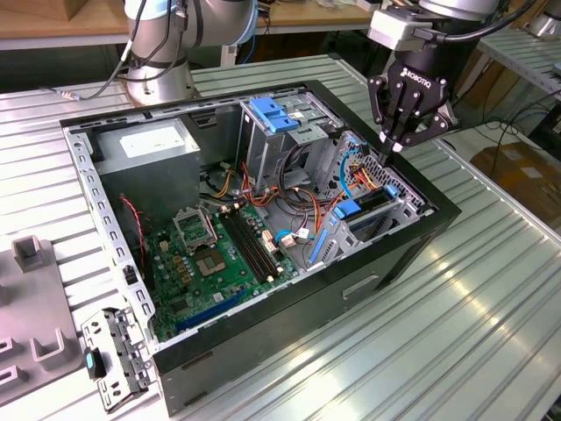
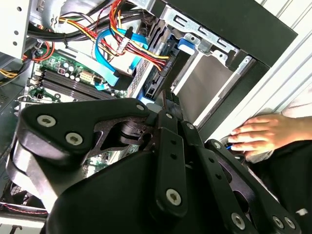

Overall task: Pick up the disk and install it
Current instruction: 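Insert the second disk wire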

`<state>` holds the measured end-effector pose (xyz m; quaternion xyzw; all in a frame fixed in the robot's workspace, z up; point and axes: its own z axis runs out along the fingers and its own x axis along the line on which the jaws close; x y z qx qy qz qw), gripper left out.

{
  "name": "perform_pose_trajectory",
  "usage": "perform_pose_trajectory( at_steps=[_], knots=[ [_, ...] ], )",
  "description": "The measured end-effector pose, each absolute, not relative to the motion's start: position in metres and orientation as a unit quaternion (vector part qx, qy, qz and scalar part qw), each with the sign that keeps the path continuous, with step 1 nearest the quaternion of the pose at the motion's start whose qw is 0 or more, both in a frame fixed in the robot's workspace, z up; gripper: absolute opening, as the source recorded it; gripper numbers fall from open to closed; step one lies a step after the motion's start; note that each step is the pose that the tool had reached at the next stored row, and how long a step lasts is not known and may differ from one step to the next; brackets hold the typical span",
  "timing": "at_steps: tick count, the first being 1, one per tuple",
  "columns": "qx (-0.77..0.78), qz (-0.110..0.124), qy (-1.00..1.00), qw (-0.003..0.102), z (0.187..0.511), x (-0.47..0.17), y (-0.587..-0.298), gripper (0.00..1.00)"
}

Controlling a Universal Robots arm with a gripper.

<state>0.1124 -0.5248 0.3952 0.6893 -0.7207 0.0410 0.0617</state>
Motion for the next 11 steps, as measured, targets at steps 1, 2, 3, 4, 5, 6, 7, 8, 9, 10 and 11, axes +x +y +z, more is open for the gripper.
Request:
perform_pose_trajectory(
  at_steps=[1, 2, 3, 4, 5, 6, 7, 8, 9, 10, 11],
  knots=[
    [0.689, 0.041, -0.721, 0.062, 0.3953, 0.1124, -0.5248, 0.11],
    [0.689, 0.041, -0.721, 0.062, 0.3953, 0.1124, -0.5248, 0.11],
    [0.689, 0.041, -0.721, 0.062, 0.3952, 0.1124, -0.5248, 0.11],
    [0.689, 0.041, -0.721, 0.062, 0.3953, 0.1124, -0.5248, 0.11],
    [0.689, 0.041, -0.721, 0.062, 0.3953, 0.1124, -0.5248, 0.11],
    [0.689, 0.041, -0.721, 0.062, 0.3953, 0.1124, -0.5248, 0.11],
    [0.689, 0.041, -0.721, 0.062, 0.3953, 0.1124, -0.5248, 0.11],
    [0.689, 0.041, -0.721, 0.062, 0.3953, 0.1124, -0.5248, 0.11],
    [0.689, 0.041, -0.721, 0.062, 0.3953, 0.1124, -0.5248, 0.11],
    [0.689, 0.041, -0.721, 0.062, 0.3953, 0.1124, -0.5248, 0.11],
    [0.689, 0.041, -0.721, 0.062, 0.3953, 0.1124, -0.5247, 0.11]
  ],
)
